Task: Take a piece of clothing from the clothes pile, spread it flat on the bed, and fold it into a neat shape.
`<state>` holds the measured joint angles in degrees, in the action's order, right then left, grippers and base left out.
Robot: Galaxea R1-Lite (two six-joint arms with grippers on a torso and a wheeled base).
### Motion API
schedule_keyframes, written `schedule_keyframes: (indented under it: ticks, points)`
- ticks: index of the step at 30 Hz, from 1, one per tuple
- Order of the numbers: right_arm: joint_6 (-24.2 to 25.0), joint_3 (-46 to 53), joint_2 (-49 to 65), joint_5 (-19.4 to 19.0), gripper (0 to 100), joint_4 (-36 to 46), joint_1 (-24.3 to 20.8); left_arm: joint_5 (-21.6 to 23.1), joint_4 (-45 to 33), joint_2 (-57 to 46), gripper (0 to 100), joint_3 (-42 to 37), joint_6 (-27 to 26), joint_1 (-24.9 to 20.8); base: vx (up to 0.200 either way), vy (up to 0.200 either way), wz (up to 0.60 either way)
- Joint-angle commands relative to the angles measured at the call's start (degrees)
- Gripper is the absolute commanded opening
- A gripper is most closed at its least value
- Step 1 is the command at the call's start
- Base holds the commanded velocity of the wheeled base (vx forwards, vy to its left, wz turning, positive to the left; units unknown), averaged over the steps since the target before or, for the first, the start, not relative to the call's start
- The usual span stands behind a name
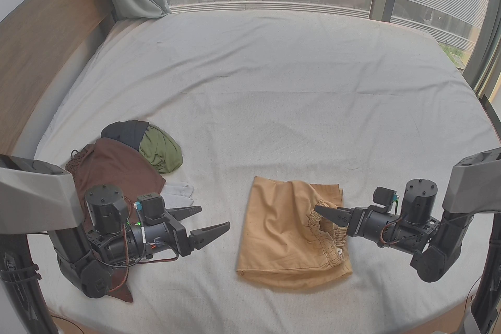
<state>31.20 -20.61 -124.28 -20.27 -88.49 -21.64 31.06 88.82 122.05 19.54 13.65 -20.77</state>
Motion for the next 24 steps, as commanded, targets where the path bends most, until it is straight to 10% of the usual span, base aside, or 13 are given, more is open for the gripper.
schedule_keyframes:
  ticks: [1,10,11,24]
  points:
    - [-2.3,-3.3,-6.9,0.1,100,-0.1,0.5,1.8,0.0,-1.7,100,-1.6,-2.7,2.9,0.0,0.0,0.0]
    - [-2.8,-5.5,-7.7,0.2,100,-0.3,0.3,2.5,0.0,-2.1,100,-1.6,-4.3,4.8,0.0,0.0,0.0]
    - [-2.8,-5.5,-7.7,0.2,0,-0.4,0.4,2.5,0.0,-2.1,100,-1.6,-4.3,4.7,0.0,0.0,0.0]
    - [-10.0,-3.6,-5.7,2.2,0,0.1,6.4,3.2,-0.1,-1.9,100,-1.7,-4.3,4.6,0.0,0.0,0.0]
